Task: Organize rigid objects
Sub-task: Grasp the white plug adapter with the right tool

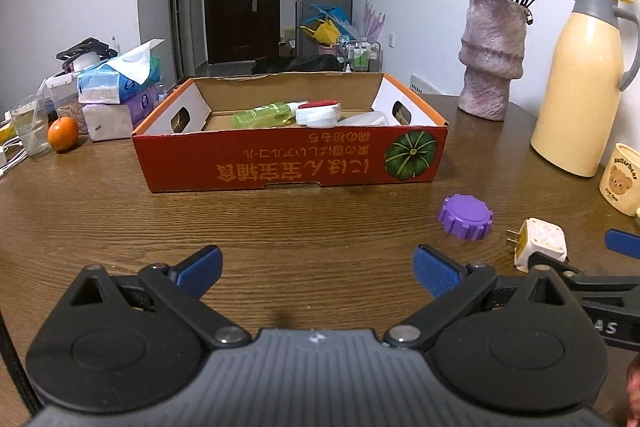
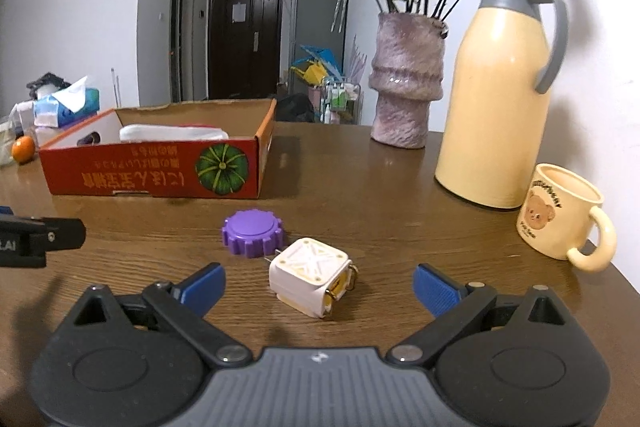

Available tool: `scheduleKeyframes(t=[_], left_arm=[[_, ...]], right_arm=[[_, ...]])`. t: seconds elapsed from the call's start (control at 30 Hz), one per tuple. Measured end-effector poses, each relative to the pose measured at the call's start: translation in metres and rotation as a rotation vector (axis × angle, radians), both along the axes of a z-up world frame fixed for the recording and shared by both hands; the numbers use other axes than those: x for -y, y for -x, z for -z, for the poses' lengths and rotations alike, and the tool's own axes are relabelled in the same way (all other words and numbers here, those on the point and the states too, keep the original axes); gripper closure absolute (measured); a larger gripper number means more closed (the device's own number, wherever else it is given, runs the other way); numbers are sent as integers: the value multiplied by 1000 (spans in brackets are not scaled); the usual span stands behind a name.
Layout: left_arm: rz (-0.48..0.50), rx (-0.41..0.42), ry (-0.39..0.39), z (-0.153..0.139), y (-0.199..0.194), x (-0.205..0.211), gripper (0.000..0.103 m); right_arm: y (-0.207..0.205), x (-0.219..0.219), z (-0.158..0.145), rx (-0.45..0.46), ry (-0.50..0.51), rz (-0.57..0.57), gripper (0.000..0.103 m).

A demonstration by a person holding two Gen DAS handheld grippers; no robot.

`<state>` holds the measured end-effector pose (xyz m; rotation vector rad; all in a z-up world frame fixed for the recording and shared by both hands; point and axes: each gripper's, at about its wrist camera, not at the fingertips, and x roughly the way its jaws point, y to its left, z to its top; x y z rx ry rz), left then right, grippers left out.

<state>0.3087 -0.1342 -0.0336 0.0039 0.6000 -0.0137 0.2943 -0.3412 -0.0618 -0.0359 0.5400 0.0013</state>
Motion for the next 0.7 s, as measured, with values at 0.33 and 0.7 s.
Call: scheduleKeyframes(t=[0.33,0.7], left_arm=[[-10,-30,8,9,-15,-1,0],[6,-44,-7,16,-24,9,0]], right_arm=[[-39,4,16,-62,-5,-4,14],[-52,10,23,-114,-56,-32,44]])
